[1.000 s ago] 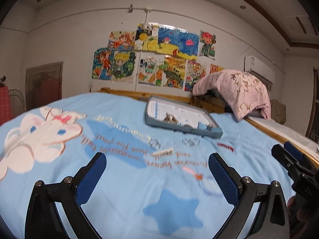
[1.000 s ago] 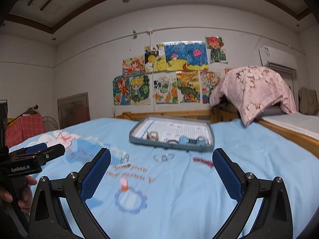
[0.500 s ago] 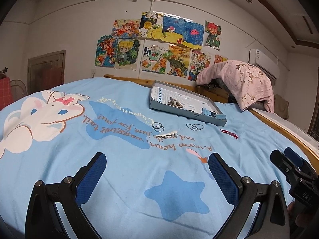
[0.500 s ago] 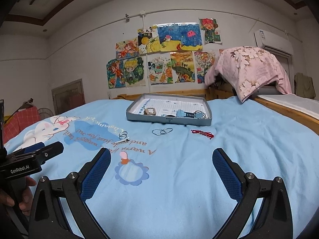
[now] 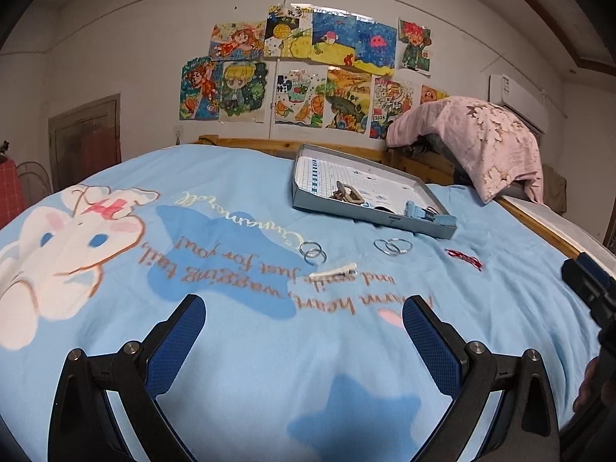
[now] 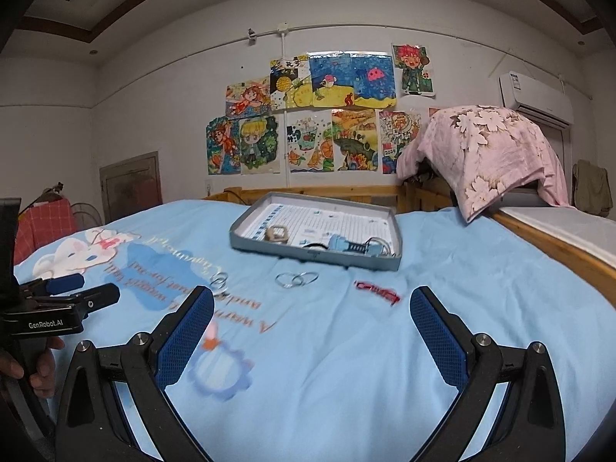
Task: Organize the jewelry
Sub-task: 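Move the left tool toward the white hair clip while the right tool approaches the red beaded bracelet, then grasp the white hair clip with the left tool while the right tool grasps the red beaded bracelet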
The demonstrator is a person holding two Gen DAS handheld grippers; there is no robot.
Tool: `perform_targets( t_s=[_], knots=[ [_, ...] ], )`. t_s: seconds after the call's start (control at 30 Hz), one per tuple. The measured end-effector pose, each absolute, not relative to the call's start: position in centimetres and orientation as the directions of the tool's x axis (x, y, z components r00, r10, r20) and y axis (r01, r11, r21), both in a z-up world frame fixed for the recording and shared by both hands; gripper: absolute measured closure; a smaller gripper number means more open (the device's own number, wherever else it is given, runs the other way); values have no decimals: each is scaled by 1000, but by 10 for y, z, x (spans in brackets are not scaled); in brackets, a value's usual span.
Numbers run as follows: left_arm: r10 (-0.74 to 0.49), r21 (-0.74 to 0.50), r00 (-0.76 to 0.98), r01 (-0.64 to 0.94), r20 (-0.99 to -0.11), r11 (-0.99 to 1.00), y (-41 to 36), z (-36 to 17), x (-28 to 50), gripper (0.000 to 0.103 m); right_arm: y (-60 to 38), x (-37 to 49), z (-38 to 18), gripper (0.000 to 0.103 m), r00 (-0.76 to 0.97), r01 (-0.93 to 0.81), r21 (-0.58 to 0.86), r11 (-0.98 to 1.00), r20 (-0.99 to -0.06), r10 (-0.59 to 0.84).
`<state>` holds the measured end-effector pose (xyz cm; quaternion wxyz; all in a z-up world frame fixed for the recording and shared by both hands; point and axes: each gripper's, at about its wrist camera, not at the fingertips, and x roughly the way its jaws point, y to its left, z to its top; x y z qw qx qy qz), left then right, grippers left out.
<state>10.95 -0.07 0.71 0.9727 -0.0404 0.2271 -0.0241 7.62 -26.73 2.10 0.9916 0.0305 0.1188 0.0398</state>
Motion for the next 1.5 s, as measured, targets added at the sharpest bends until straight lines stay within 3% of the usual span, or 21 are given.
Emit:
perform_targets(
  t_s=[0.23,0.57,0.77,1.2,1.37,1.5],
  knots=[
    [-45,-59,907,22,-420,998,-20,3,159,0,-290,136,29,3,968,-73,34,997,-237,79],
    [-64,-103,847,11,-528,995,-26,-21,223,0,-303,218,1,3,940,-111,90,990,-312,134],
    [-91,-122,772,18,-629,992,-27,-51,245,0,-307,255,-16,3,914,-95,111,989,-384,131],
    [-180,-165,726,92,-664,982,-31,-67,259,0,-321,306,-56,4,812,-31,171,985,-570,125],
    [-216,-193,717,114,-663,974,-31,-69,261,1,-315,312,-65,27,780,-75,188,979,-601,175],
    [-248,-210,708,142,-662,967,-34,-69,262,12,-302,312,-67,41,765,-127,175,976,-609,209]
  ],
)
